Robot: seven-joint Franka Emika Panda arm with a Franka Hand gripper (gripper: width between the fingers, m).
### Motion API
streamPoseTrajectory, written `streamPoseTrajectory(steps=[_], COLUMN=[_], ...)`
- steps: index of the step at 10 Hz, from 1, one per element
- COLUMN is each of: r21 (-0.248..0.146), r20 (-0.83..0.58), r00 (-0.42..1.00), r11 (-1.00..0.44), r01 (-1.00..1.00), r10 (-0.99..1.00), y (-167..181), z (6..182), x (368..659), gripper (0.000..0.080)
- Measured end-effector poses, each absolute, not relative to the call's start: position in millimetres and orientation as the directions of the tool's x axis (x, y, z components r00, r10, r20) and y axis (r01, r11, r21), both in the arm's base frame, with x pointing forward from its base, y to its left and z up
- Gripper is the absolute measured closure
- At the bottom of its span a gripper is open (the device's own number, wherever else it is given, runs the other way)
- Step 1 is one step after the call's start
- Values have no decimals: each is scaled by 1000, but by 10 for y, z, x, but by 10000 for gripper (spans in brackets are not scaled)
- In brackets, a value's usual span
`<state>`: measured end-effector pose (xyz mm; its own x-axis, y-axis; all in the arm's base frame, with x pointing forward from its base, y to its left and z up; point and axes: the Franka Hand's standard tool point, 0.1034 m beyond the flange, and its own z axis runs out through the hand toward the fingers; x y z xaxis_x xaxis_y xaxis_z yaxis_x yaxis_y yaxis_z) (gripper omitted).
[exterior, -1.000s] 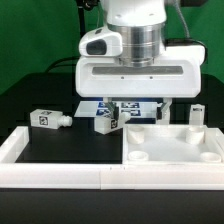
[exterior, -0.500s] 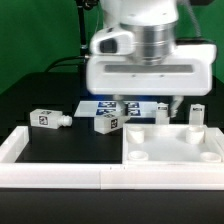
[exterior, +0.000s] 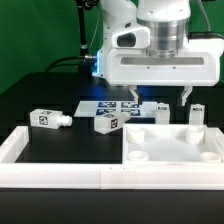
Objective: Assemble one leg
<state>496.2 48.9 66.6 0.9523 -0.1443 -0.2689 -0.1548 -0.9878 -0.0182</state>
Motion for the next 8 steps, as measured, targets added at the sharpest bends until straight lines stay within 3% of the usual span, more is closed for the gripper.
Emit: streamPoseTrajectory(steps=[2, 3, 5, 8], r21=[7, 20, 50, 60], r20=[-422, -523, -718, -761], r00=[888, 833, 677, 629], r11=[-980, -980, -982, -982], r01=[-201, -200, -180, -179], r10=[-185, -181, -161, -161], y=[543, 589, 621, 565], z=[539, 563, 665, 566], x=[4914, 4744, 4704, 4772], gripper=[151, 151, 151, 151])
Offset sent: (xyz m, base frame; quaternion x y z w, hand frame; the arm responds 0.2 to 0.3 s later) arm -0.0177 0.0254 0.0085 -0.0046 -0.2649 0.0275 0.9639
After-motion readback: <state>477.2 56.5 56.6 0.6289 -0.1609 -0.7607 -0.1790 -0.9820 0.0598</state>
